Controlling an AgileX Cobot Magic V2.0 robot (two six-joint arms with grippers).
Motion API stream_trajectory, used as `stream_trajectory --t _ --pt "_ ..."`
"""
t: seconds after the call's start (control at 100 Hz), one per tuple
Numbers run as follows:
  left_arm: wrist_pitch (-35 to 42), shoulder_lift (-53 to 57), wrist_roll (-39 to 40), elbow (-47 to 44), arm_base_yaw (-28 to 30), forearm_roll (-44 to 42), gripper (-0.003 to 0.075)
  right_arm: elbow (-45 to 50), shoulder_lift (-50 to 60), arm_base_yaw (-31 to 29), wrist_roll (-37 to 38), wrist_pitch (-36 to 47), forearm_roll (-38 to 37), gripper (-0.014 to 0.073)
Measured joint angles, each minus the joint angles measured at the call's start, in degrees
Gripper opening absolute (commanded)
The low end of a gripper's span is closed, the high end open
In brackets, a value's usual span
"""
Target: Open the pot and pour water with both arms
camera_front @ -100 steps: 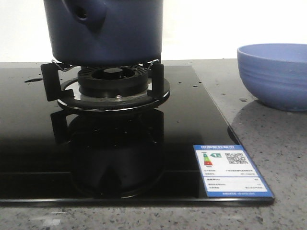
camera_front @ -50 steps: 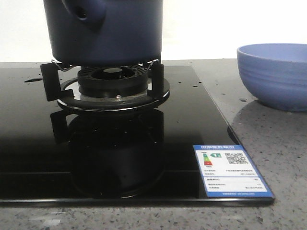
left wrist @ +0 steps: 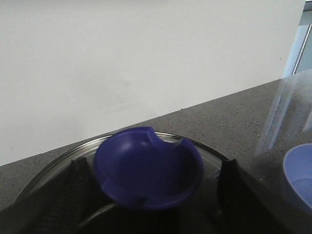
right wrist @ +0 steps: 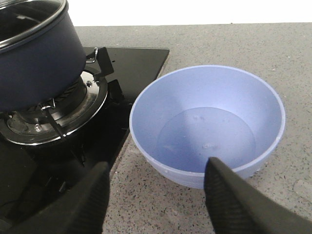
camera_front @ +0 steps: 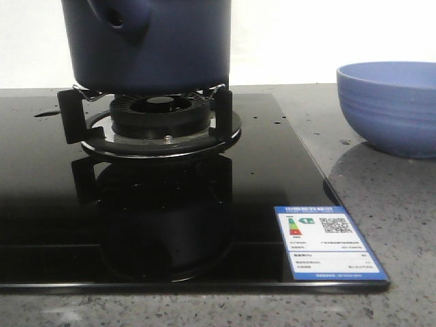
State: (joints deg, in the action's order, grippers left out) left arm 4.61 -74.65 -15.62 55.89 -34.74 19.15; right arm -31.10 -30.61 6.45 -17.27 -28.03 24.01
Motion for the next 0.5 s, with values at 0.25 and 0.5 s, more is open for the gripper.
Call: stream_trajectory --t 0.25,0.5 --pt "0.74 -2.54 0.0 0.98 0.91 -0.37 0.0505 0.0 0.0 0.0 0.0 -0.1 0.0 0.0388" --pt "2.77 -3.8 0.0 1.11 1.42 -0.63 0.0505 0.0 0.0 0.0 -0.03 -0.32 0.02 0.0388"
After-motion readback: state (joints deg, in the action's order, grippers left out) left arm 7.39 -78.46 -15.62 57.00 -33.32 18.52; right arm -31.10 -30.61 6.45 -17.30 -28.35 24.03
